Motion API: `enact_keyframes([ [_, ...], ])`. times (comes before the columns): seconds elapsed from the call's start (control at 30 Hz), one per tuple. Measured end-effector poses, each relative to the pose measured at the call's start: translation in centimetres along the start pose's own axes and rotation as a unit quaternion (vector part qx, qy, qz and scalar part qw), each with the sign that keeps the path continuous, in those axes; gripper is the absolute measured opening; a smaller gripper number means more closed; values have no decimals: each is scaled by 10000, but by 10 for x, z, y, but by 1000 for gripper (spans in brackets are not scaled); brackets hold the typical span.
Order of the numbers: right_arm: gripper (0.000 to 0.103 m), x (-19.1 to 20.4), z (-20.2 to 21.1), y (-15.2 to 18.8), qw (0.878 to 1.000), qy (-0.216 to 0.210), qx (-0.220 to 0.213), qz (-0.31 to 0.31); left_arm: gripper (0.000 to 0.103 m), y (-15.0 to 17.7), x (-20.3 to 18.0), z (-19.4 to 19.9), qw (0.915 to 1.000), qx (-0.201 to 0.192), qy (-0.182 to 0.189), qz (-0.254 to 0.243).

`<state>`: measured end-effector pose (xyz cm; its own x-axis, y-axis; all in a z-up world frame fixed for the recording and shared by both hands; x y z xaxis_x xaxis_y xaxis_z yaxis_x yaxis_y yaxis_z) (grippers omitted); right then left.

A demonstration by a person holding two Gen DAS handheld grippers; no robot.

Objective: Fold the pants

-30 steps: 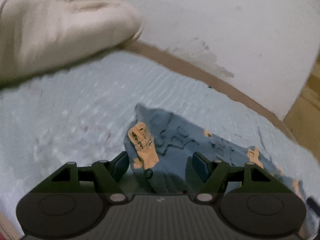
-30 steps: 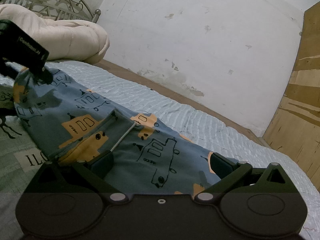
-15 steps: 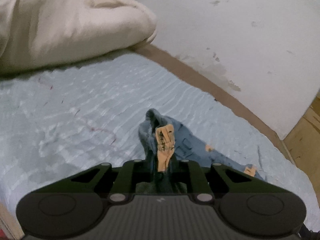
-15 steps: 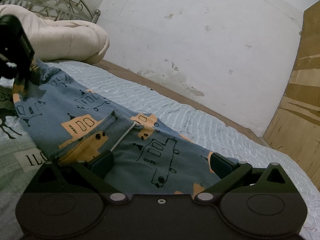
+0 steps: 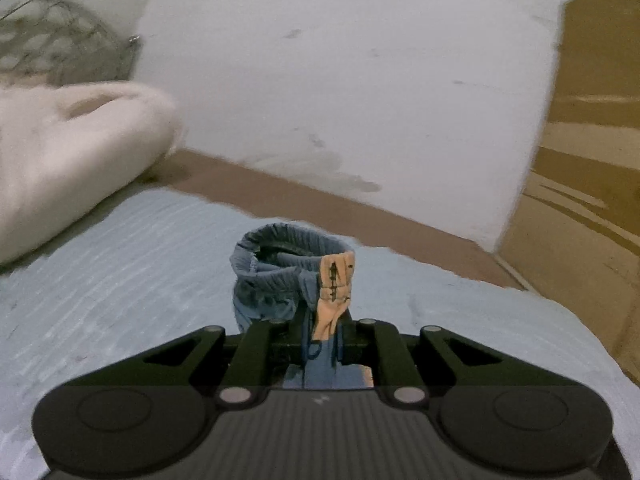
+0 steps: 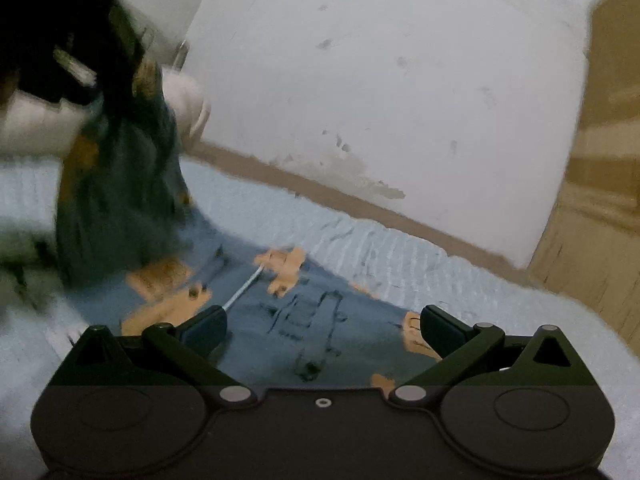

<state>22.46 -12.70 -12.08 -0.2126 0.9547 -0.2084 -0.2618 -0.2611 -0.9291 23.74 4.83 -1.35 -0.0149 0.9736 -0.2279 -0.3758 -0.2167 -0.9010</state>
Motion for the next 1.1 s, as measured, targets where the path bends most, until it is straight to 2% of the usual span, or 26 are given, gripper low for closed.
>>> enact_keyframes([
  [0.07,102,-18,14,-5,9996,116,-89,-245,12,-4,-23,1,9995,-14,238,-227],
  [0.17,102,-46,35,-6,9984,466,-153,-281,12,-6,-58,0,9971,26,518,-548],
  [0.33,102,-91,65,10,9958,774,4,-480,12,3,-119,-8,9906,151,829,-1076],
  [0.47,102,-113,73,32,9914,1028,357,-723,12,22,-169,-16,9813,386,1092,-1540],
  [0.6,102,-130,79,45,9864,1238,475,-967,12,49,-208,-27,9683,698,1287,-2023],
  [0.73,102,-146,84,54,9818,1428,551,-1124,13,77,-228,-43,9590,1005,1283,-2319],
  [0.97,102,-168,89,70,9737,1701,706,-1344,14,99,-236,-51,9534,1314,1189,-2441],
  [1.03,102,-170,92,73,9723,1735,733,-1385,23,102,-229,-45,9521,1352,1200,-2466],
  [1.1,102,-172,93,75,9712,1752,752,-1428,53,103,-229,-43,9519,1400,1260,-2418],
])
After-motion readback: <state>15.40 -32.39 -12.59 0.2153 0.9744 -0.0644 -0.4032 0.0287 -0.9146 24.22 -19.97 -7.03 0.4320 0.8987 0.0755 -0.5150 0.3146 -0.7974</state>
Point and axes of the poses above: each gripper's, at about its wrist camera, not at the fingertips, and z roughly against the way its jaws point, x to its left, y to its underside, the point moved 5 cm from there along -z, roughly the way its jaws point, and after that the axes turned 3 degrees about -z, right-handed, at the moved point
